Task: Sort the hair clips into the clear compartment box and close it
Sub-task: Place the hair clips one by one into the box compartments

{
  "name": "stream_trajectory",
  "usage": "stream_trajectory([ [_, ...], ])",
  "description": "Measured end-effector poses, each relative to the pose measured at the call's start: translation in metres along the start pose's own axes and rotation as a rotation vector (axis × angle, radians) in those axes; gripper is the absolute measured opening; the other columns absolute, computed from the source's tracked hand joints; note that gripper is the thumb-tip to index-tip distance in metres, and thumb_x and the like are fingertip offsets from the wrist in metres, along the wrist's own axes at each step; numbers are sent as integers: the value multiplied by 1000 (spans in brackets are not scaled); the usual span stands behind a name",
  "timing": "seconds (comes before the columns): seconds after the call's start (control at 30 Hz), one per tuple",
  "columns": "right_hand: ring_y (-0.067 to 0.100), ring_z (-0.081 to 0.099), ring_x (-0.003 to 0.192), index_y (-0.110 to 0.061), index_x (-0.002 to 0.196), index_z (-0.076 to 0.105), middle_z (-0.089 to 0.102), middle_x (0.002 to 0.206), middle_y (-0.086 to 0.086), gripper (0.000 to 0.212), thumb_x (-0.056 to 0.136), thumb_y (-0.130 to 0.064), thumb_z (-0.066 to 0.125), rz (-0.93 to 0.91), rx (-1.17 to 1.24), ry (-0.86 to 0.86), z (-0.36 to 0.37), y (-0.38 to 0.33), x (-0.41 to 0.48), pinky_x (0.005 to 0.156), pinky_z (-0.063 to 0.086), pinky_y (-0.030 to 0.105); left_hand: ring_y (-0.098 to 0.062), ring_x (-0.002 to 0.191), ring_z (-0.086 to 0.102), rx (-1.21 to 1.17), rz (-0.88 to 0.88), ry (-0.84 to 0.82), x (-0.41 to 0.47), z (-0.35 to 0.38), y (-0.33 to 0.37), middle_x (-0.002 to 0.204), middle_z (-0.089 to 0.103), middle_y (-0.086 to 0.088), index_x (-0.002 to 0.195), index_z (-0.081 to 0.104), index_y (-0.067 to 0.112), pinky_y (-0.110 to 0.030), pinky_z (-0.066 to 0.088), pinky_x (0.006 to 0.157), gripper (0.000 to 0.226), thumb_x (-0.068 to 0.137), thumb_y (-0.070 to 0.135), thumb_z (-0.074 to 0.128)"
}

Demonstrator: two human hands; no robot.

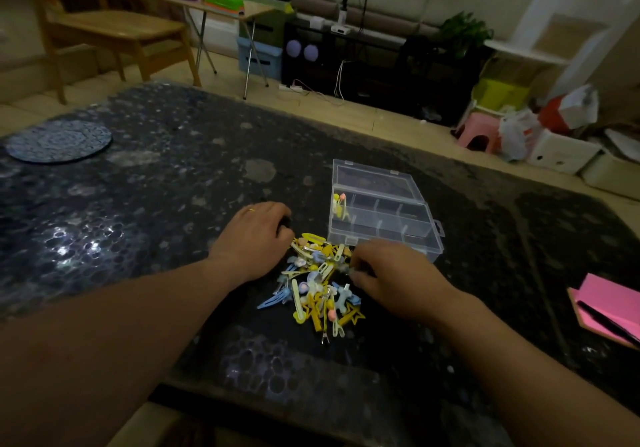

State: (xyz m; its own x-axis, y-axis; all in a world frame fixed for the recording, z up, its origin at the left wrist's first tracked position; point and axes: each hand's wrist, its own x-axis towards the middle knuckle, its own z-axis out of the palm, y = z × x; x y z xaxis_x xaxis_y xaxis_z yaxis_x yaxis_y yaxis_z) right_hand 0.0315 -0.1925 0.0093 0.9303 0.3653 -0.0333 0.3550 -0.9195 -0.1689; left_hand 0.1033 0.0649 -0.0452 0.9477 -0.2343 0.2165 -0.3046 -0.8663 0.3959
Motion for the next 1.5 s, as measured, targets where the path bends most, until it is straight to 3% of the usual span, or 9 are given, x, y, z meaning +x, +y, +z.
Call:
stream_trajectory([
  [0.17, 2, 63, 90, -29, 111, 64, 65, 99, -13, 9, 104, -34, 65, 169, 324, 191, -24, 12, 23, 77, 51, 21, -19, 113, 56, -2, 6, 14, 0, 2, -2, 122, 65, 1, 123, 61, 22, -38, 42, 104, 33, 97, 32, 44],
  [0.3, 13, 66, 89, -21, 106, 69, 69, 96, -4, 13, 103, -33, 69, 300, 354, 315, -41, 33, 72, 79, 56, 35, -20, 116, 56, -2, 8, 36, 1, 3, -1, 124, 65, -1, 126, 62, 20, -37, 40, 105, 35, 96, 30, 47],
  [0.53, 32, 73, 100, -2, 101, 80, 77, 100, 18, 20, 98, -21, 76, 493, 378, 22, -26, 47, 132, 94, 61, 48, -20, 118, 56, -5, 9, 27, 1, 3, -3, 127, 65, 0, 129, 60, 20, -37, 38, 108, 37, 97, 30, 45],
  [0.77, 31, 72, 98, -5, 98, 76, 75, 103, 17, 20, 96, -25, 75, 589, 306, 2, -17, 48, 148, 94, 61, 47, -19, 118, 55, -8, 14, 7, 1, 3, -3, 126, 64, 0, 127, 60, 20, -37, 36, 109, 36, 98, 31, 42],
  [0.97, 33, 72, 89, -4, 102, 77, 77, 99, 18, 26, 102, -26, 63, 497, 316, 203, -25, 49, 118, 84, 60, 49, -20, 120, 55, 2, 20, -7, 1, 3, -3, 129, 63, 0, 127, 60, 21, -38, 36, 112, 45, 94, 37, 34],
  [1.1, 17, 66, 76, -18, 96, 72, 71, 85, 0, 20, 107, -31, 61, 362, 330, 435, -34, 37, 70, 71, 57, 38, -18, 120, 57, 9, 31, -1, 3, 4, -5, 128, 64, 3, 125, 63, 22, -39, 38, 112, 57, 89, 44, 25],
  [1.3, 5, 68, 78, -27, 109, 72, 71, 86, -11, 12, 104, -35, 64, 261, 187, 253, -23, 38, 14, 77, 62, 36, -18, 124, 56, 25, 36, -9, 4, 7, -6, 134, 64, 2, 130, 64, 22, -39, 38, 113, 53, 93, 40, 31],
  [1.4, 5, 66, 78, -34, 125, 67, 73, 89, -13, 24, 103, -41, 65, 288, 67, 191, -12, 46, 5, 71, 57, 32, -17, 126, 54, 33, 35, -13, 5, 7, -7, 136, 63, 2, 131, 63, 22, -38, 37, 114, 44, 98, 34, 38],
  [1.5, 11, 68, 85, -32, 115, 74, 76, 100, -8, 18, 104, -40, 62, 298, -21, 202, -7, 47, 8, 72, 54, 31, -16, 128, 53, 38, 30, -16, 5, 8, -7, 138, 61, 3, 133, 62, 23, -38, 35, 115, 40, 100, 31, 42],
])
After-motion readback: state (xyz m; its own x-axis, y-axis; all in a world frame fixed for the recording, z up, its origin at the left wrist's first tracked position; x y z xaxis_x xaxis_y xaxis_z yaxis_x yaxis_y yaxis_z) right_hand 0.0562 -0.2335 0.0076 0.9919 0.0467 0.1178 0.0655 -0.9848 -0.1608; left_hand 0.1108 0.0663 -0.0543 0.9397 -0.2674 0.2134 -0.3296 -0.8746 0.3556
